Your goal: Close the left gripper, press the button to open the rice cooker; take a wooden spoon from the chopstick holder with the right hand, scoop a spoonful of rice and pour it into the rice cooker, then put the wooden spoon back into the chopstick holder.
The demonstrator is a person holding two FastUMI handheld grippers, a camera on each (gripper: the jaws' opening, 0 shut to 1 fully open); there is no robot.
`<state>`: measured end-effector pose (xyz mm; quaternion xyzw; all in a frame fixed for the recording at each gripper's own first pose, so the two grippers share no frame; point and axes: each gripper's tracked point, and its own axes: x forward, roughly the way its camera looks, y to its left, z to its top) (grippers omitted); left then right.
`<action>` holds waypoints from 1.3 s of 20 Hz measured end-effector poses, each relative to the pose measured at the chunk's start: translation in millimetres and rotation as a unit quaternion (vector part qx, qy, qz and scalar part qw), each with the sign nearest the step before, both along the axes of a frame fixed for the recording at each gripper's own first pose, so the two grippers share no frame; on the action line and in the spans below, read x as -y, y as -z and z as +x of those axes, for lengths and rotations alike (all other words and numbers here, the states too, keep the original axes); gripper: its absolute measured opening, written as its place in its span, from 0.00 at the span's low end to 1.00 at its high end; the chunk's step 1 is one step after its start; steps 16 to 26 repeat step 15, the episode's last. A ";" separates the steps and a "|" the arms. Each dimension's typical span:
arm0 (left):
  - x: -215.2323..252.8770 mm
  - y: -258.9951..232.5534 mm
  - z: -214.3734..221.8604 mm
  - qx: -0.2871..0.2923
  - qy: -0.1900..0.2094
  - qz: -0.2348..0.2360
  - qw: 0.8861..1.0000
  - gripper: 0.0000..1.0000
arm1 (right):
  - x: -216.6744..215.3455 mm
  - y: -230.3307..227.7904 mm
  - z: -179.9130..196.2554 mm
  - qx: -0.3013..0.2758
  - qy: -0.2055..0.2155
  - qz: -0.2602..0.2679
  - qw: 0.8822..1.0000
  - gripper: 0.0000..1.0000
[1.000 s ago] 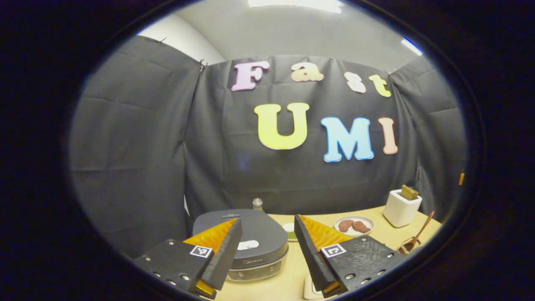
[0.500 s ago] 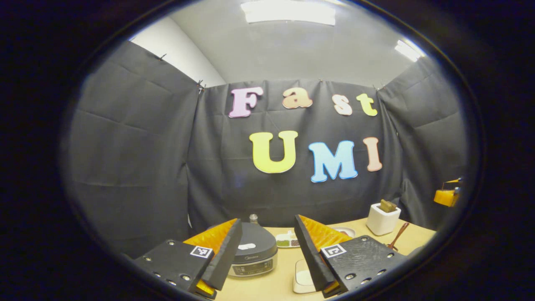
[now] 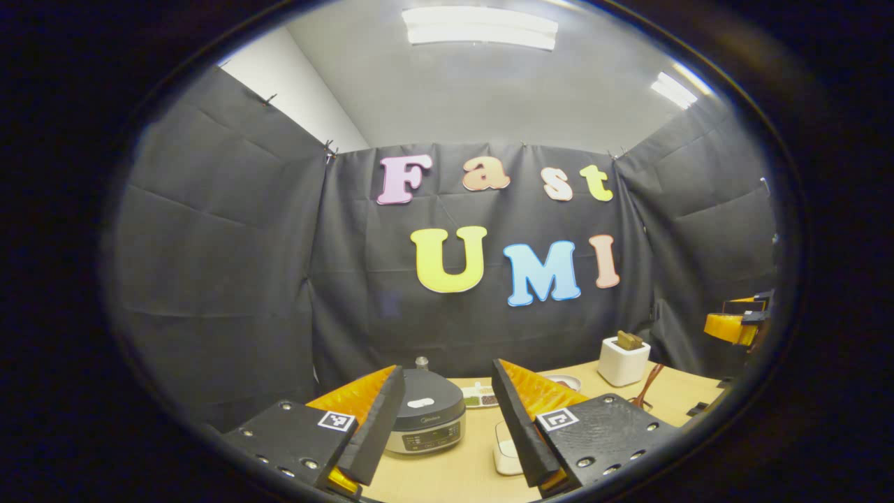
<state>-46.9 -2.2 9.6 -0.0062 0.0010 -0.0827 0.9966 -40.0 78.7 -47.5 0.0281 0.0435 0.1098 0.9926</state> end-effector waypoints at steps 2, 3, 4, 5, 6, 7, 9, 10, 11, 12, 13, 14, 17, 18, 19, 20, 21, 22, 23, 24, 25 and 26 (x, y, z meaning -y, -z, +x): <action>-2.9 -5.8 -3.6 0.005 0.001 -0.002 1.000 0.79 | 3.3 -4.9 -4.3 0.005 0.009 -0.001 1.000 0.98; -2.7 -9.0 -5.0 0.009 0.003 -0.003 1.000 0.78 | 4.5 -5.5 -6.1 0.007 0.012 -0.002 1.000 0.94; -1.4 -10.6 -8.1 0.010 0.006 -0.004 1.000 0.78 | 5.8 -6.6 -8.1 0.009 0.016 -0.002 1.000 0.98; -0.7 -11.1 -10.3 0.012 0.009 -0.004 1.000 0.80 | 7.3 -8.1 -10.2 0.010 0.019 -0.002 1.000 0.98; -1.1 -12.2 -12.1 0.012 0.011 -0.004 1.000 0.80 | 8.5 -9.3 -12.4 0.011 0.022 -0.001 1.000 0.98; -0.4 -12.4 -13.1 0.012 0.012 -0.004 1.000 0.80 | 9.1 -10.2 -13.8 0.011 0.025 0.001 1.000 0.98; -0.9 -16.3 -13.6 0.013 0.013 -0.006 1.000 0.80 | 9.8 -11.1 -15.5 0.013 0.028 0.002 1.000 0.96; -0.6 -16.5 -14.3 0.013 0.013 -0.006 1.000 0.80 | 10.4 -12.2 -16.9 0.013 0.029 0.000 0.999 0.98; -1.3 -17.8 -14.5 0.015 0.013 -0.004 1.000 0.80 | 11.2 -11.8 -16.5 0.014 0.030 -0.001 0.999 1.00; -1.3 -18.9 -15.8 0.016 0.013 -0.003 1.000 0.80 | 10.9 -13.3 -17.1 0.016 0.031 -0.001 0.999 0.98; -1.1 -20.2 -15.9 0.017 0.014 -0.002 1.000 0.80 | 10.1 -15.3 -17.5 0.017 0.031 -0.001 0.999 0.98; -1.7 -19.8 -16.5 0.019 0.014 -0.002 1.000 0.80 | 10.0 -16.1 -18.7 0.018 0.031 -0.001 0.999 0.98; -2.8 -21.6 -16.7 0.020 0.014 -0.002 1.000 0.80 | 10.0 -16.1 -19.2 0.018 0.031 -0.002 0.999 0.98; -2.8 -21.6 -16.7 0.020 0.014 -0.002 1.000 0.80 | 10.0 -16.1 -19.2 0.018 0.031 -0.002 0.999 0.98; -2.8 -21.6 -16.7 0.020 0.014 -0.002 1.000 0.80 | 10.0 -16.1 -19.2 0.018 0.031 -0.002 0.999 0.98; -2.8 -21.6 -16.7 0.020 0.014 -0.002 1.000 0.80 | 10.0 -16.1 -19.2 0.018 0.031 -0.002 0.999 0.98; -2.8 -21.6 -16.7 0.020 0.014 -0.002 1.000 0.80 | 10.0 -16.1 -19.2 0.018 0.031 -0.002 0.999 0.98; -2.8 -21.6 -16.7 0.020 0.014 -0.002 1.000 0.80 | 10.0 -16.1 -19.2 0.018 0.031 -0.002 0.999 0.98; -2.8 -21.6 -16.7 0.020 0.014 -0.002 1.000 0.80 | 10.0 -16.1 -19.2 0.018 0.031 -0.002 0.999 0.98; -2.8 -21.6 -16.7 0.020 0.014 -0.002 1.000 0.80 | 10.0 -16.1 -19.2 0.018 0.031 -0.002 0.999 0.98; -2.8 -21.6 -16.7 0.020 0.014 -0.002 1.000 0.80 | 10.0 -16.1 -19.2 0.018 0.031 -0.002 0.999 0.98; -2.8 -21.6 -16.7 0.020 0.014 -0.002 1.000 0.80 | 10.0 -16.1 -19.2 0.018 0.031 -0.002 0.999 0.98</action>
